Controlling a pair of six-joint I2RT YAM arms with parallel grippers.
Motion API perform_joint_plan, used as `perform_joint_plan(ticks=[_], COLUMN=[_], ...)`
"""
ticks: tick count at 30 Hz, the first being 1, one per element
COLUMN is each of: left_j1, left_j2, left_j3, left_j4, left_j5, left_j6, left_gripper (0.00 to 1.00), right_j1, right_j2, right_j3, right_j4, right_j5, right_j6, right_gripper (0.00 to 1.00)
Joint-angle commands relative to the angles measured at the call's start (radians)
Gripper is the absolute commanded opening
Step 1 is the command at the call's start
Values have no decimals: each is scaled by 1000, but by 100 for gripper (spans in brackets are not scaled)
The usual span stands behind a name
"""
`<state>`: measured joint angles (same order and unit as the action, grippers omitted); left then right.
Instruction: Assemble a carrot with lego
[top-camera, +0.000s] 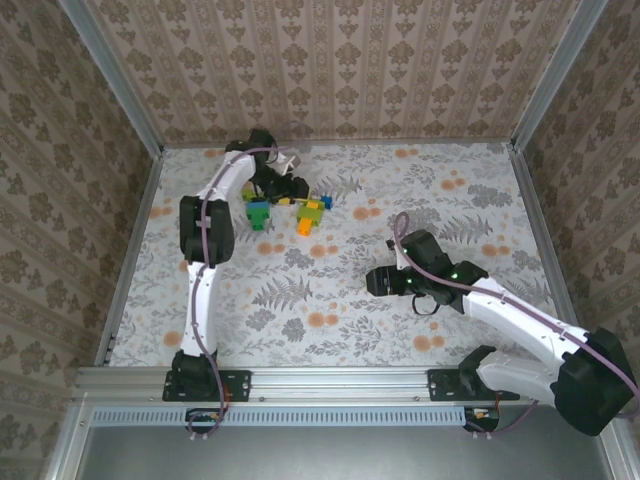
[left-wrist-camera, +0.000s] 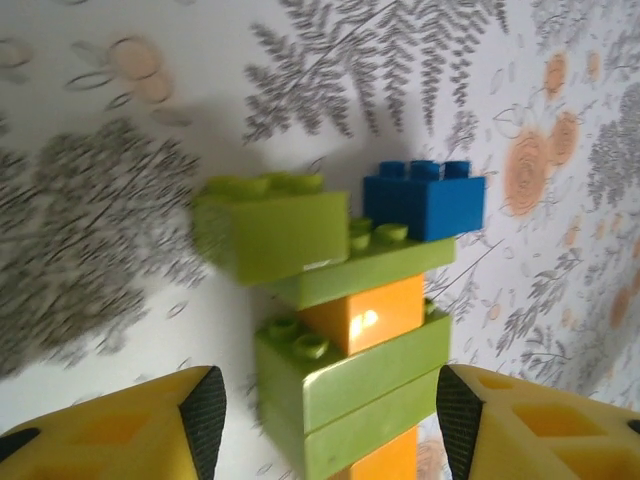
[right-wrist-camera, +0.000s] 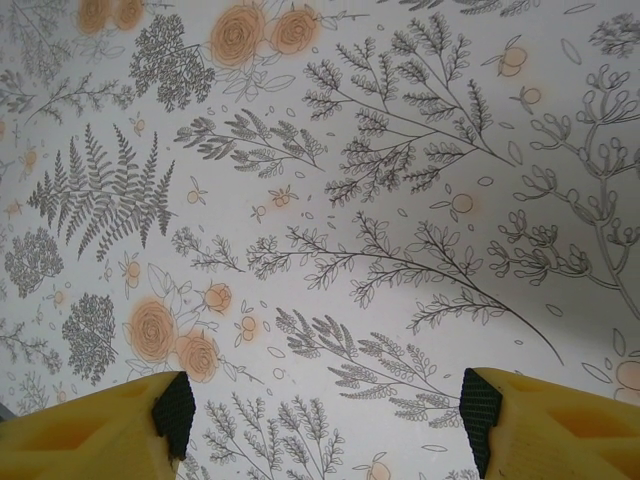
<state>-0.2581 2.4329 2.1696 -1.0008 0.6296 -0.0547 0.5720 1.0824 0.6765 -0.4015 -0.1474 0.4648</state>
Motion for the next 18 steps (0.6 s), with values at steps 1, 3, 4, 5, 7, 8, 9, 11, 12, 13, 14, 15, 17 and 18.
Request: perform_joint_plan(ticks=[1, 3, 4, 5, 7, 8, 9, 11, 12, 13, 14, 15, 17, 18], left_j1=[32, 41, 48, 57, 81, 97, 112, 141, 153, 157, 155, 158, 158, 161], left_j2=[-222, -376, -467, -555, -742, -837, -913, -1063, -1108, -1150, -1183, -1194, -1176, -1146], left_j3=[-128, -273, -356, -456, -657, -773, -875, -1096, -1184, -1296, -1395, -1489, -1646, -1686], left_j4=[51, 159, 223, 300, 458, 546, 621, 760, 822, 917, 1033, 1131, 1334, 1404], left_j5=[-56, -64, -80, -109, -202, -270, -339, -534, -600, -668, -722, -762, -826, -853], left_j6=[23, 13, -1, -22, -68, -87, -96, -94, -70, -17, 24, 43, 59, 48], left_gripper=[63, 84, 100, 100, 100, 100, 100, 100, 100, 100, 100, 100, 100, 100], right_j1=[-6, -6, -7, -9, -15, -17, -22, -36, -44, -59, -74, -86, -104, -121], right_j2=[-45, -70, -82, -91, -102, -109, -112, -121, -123, -120, -115, -110, -81, -63], right_j3=[22, 37, 46, 59, 92, 102, 112, 112, 96, 69, 33, -3, -111, -137], right_j4=[-56, -76, -85, -93, -111, -109, -109, -74, -39, 15, 88, 167, 392, 448], right_j5=[83, 135, 166, 209, 300, 363, 421, 575, 650, 712, 737, 751, 797, 798], right_j6=[-30, -37, -41, -38, -41, -43, -39, -49, -59, -78, -130, -194, -302, -321], right_gripper=[76, 78, 80, 82, 87, 89, 90, 93, 95, 95, 95, 95, 95, 94])
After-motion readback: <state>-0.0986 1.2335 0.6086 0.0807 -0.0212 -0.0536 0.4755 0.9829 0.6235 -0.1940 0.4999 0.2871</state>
